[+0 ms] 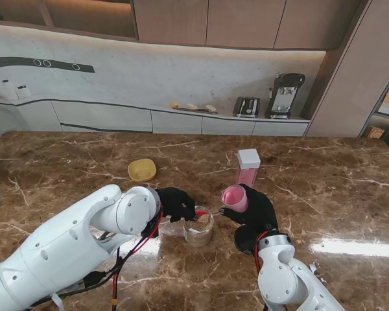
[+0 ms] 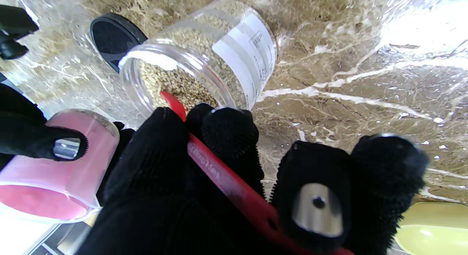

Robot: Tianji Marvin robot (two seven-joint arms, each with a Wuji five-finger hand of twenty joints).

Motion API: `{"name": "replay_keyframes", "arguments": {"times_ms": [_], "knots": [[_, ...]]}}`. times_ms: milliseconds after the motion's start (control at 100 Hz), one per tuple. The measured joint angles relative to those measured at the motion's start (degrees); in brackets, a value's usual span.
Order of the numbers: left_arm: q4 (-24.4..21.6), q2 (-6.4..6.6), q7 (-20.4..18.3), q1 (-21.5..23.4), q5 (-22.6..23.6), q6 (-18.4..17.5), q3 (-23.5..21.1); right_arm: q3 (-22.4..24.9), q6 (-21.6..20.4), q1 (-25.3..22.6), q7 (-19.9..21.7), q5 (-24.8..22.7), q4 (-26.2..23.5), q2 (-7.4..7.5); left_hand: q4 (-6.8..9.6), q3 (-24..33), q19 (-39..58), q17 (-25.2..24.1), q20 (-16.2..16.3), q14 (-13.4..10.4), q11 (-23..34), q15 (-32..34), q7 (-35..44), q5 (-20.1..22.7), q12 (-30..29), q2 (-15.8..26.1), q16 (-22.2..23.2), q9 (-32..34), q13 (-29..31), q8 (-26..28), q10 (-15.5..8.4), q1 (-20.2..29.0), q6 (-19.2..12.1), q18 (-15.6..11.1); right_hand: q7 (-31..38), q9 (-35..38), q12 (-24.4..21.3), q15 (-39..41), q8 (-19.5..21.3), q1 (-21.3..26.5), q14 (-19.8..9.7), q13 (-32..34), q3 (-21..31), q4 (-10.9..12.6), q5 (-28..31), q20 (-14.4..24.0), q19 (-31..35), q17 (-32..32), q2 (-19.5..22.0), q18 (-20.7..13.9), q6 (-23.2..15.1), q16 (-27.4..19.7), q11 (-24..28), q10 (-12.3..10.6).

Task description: Measure grain into the airtight container

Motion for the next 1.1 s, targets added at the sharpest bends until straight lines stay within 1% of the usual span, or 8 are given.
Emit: {"name": "replay_keyframes", "arguments": {"times_ms": [240,290,450,700,910,1020,1100], "knots": [[-0.57,0.03,0.02,1.30,0.69,-0.54,-1.28,0.00,0.01,0.04,0.20,-0.06,-0.05,0.03,0.00,-0.04,0.00,-0.02,0.00,0.00,0.00,0.00,0.00,0.00,0.12,0.01,0.00,0.00,0.00,0.03,0.00,0.01,0.00,0.02,0.00,0.00,0.00,0.00,0.00,0.00,0.00,0.00,0.00,0.00,0.00,0.00,-0.01,0.00,0.00,-0.01,0.00,0.00,0.00,0.00],[-0.72,0.02,0.04,1.73,0.82,-0.55,-1.72,0.00,0.03,0.06,0.29,-0.11,-0.06,0.04,0.00,-0.83,0.00,-0.02,0.00,0.00,0.00,0.00,0.00,0.00,0.13,0.01,0.00,0.00,0.00,0.05,0.00,0.14,0.00,0.02,0.00,0.00,0.00,-0.01,0.00,0.00,0.00,0.00,0.00,0.00,0.00,0.00,-0.01,0.00,0.00,-0.02,0.00,0.00,0.00,0.00],[-1.36,0.01,0.36,3.59,1.15,-0.82,-3.87,0.00,0.15,0.07,0.47,-0.31,-0.13,0.08,0.00,-1.09,0.00,-0.03,0.00,0.00,-0.01,0.00,0.00,0.00,0.18,0.01,0.00,0.00,0.00,0.49,0.00,0.36,0.00,0.04,0.00,0.00,0.00,-0.01,0.00,0.00,0.00,0.00,0.00,0.00,0.00,0.00,-0.01,-0.01,0.00,-0.03,0.00,0.00,0.00,-0.01],[-2.99,0.00,1.33,7.31,1.93,-2.41,-7.76,-0.20,0.96,0.16,0.74,-0.54,-0.26,0.17,0.00,-1.10,0.00,-0.04,0.00,0.00,-0.01,0.00,0.00,0.00,0.21,0.01,0.00,0.00,0.00,0.50,0.00,0.36,0.00,0.05,0.00,0.00,0.00,-0.02,0.00,0.00,0.00,0.00,0.00,0.00,0.00,0.00,-0.01,-0.01,0.00,-0.04,0.00,0.00,0.00,-0.01],[-4.76,-0.17,2.87,10.41,1.03,-2.48,-10.75,-0.42,1.58,0.41,0.98,-0.55,-0.34,0.20,0.00,-1.10,0.00,-0.04,0.00,0.00,-0.01,0.00,0.00,0.00,0.22,0.01,0.00,0.00,0.00,0.51,0.00,0.36,0.00,0.07,0.00,0.00,0.00,-0.02,0.00,0.00,0.00,0.00,0.00,0.00,0.00,0.00,-0.01,-0.01,0.00,-0.05,0.00,0.00,0.00,-0.01],[-5.61,-0.41,3.86,11.78,-0.68,-2.19,-12.39,-0.54,1.91,0.49,0.99,-0.55,-0.42,0.20,0.00,-1.10,0.00,-0.05,0.00,0.00,-0.01,0.00,0.00,0.00,0.22,0.01,-0.01,0.00,0.00,0.51,0.00,0.36,0.00,0.15,0.00,0.00,0.00,-0.02,0.00,0.00,0.00,0.00,0.00,0.00,0.00,0.00,-0.01,-0.01,0.00,-0.07,0.00,0.00,0.00,-0.01],[-6.23,-0.50,4.31,12.43,-0.89,-2.01,-13.08,-0.60,2.11,0.51,1.02,-0.55,-0.48,0.20,0.00,-1.10,0.00,-0.05,0.00,0.00,-0.01,0.00,0.00,0.00,0.22,0.01,-0.01,0.00,0.00,0.52,0.00,0.36,0.00,0.17,0.00,0.00,0.00,-0.02,0.00,0.00,0.00,0.00,0.00,0.00,0.00,0.00,-0.01,-0.01,0.00,-0.07,0.00,0.00,0.00,-0.01]]}}
